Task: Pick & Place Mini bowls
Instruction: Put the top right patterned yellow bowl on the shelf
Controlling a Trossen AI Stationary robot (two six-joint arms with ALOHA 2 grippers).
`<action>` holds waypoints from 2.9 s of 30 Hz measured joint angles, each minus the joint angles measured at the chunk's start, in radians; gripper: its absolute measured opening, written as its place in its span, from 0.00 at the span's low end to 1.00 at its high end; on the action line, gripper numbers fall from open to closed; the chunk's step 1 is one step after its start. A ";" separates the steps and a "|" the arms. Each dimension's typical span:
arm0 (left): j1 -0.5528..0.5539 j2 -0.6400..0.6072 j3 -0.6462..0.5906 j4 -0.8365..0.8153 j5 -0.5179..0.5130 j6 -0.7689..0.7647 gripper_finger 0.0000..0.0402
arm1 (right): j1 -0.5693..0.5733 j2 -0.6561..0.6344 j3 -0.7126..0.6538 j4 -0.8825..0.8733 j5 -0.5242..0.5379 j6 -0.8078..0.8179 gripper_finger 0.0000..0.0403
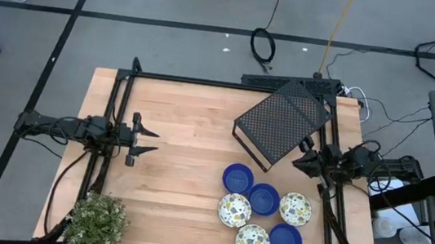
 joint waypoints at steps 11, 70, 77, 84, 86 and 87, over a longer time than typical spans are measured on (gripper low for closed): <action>0.000 0.000 0.000 0.005 0.000 0.000 0.49 | 0.028 0.486 0.633 -0.729 0.057 -0.021 0.56; 0.000 0.000 0.000 0.007 0.000 0.000 0.49 | 0.497 0.940 0.486 -1.306 0.058 0.953 0.46; 0.000 0.000 0.000 0.007 0.000 0.000 0.49 | 0.497 0.940 0.485 -1.295 0.080 0.949 0.46; 0.000 0.000 0.000 0.007 0.000 0.000 0.49 | 0.497 0.940 0.485 -1.278 0.050 0.927 0.45; 0.000 0.000 0.000 0.007 0.000 0.000 0.49 | 0.497 0.940 0.485 -1.277 0.050 0.925 0.42; 0.000 0.000 0.000 0.007 0.000 0.000 0.49 | 0.497 0.940 0.485 -1.277 0.050 0.921 0.41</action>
